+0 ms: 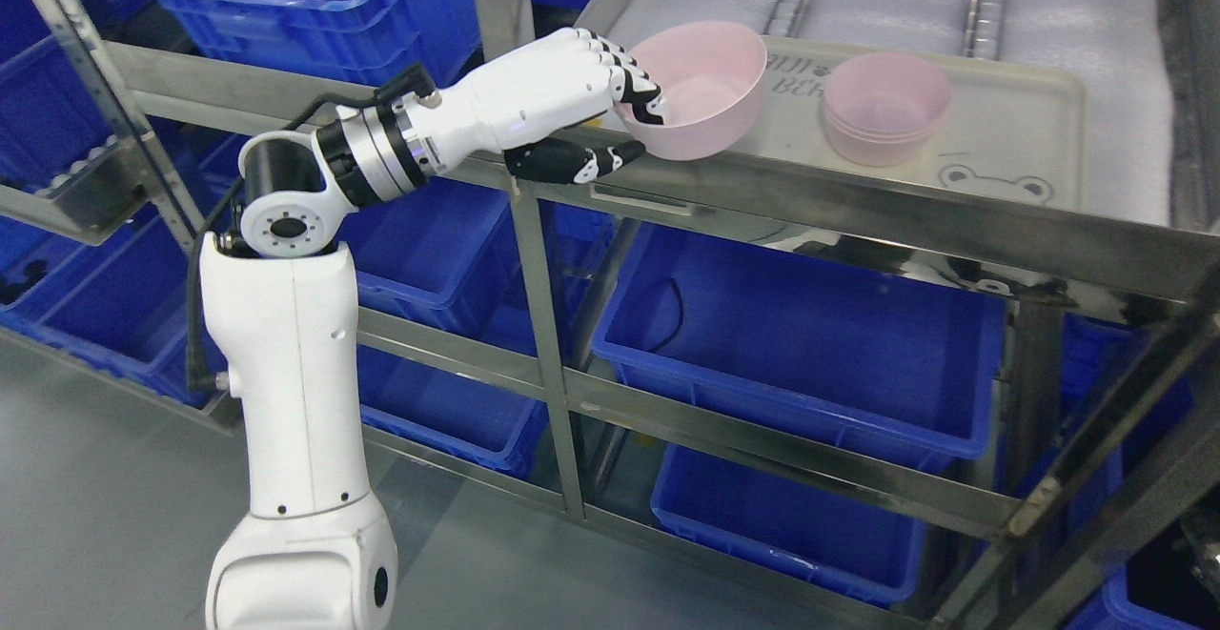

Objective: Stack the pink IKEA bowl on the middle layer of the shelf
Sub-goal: 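Carry the bowl over the frog tray onto the other pink bowl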

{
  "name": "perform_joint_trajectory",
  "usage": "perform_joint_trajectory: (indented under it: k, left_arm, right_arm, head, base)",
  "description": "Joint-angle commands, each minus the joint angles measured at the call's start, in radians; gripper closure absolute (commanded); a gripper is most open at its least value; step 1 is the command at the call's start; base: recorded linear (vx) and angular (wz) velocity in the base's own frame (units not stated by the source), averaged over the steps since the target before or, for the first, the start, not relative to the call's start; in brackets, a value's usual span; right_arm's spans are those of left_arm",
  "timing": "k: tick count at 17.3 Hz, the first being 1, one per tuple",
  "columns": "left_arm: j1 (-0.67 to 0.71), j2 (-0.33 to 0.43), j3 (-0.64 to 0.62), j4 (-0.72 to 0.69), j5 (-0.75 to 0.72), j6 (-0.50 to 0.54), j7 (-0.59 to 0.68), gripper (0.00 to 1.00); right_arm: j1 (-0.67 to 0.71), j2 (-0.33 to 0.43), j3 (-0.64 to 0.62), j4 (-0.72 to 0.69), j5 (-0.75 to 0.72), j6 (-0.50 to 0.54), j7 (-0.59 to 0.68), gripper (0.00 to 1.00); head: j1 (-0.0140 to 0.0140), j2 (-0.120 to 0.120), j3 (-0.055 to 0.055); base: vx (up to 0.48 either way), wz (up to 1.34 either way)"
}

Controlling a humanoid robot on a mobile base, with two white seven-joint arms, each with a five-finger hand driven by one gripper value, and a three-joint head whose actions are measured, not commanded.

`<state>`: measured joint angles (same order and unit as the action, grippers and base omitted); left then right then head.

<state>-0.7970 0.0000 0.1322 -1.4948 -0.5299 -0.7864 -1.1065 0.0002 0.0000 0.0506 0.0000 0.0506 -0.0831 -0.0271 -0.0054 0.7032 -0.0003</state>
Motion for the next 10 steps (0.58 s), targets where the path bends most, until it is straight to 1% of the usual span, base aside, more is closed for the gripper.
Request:
perform_joint_trajectory:
  k: [1, 5, 8, 10]
  left_arm:
    - [-0.186, 0.017, -0.006, 0.269, -0.240, 0.001, -0.004, 0.98]
    - [-0.209, 0.017, -0.040, 0.427, -0.378, 0.001, 0.005, 0.98]
    - [-0.222, 0.017, -0.062, 0.485, -0.429, 0.001, 0.030, 0.99]
    - [-0.228, 0.017, -0.065, 0.496, -0.453, 0.001, 0.066, 0.98]
  right_arm:
    - [0.021, -0.017, 0.000, -0.017, 0.000, 0.000, 0.001, 0.00]
    - [0.021, -0.017, 0.000, -0.017, 0.000, 0.000, 0.001, 0.00]
    - [0.021, -0.017, 0.000, -0.017, 0.000, 0.000, 0.001, 0.00]
    - [0.021, -0.017, 0.000, -0.017, 0.000, 0.000, 0.001, 0.00]
  head:
    - [0.0000, 0.000, 0.000]
    - [0.0000, 0.000, 0.000]
    - [0.0000, 0.000, 0.000]
    - [0.0000, 0.000, 0.000]
  base:
    - [-0.006, -0.56]
    - [-0.004, -0.52]
    - [0.019, -0.39]
    - [0.035, -0.26]
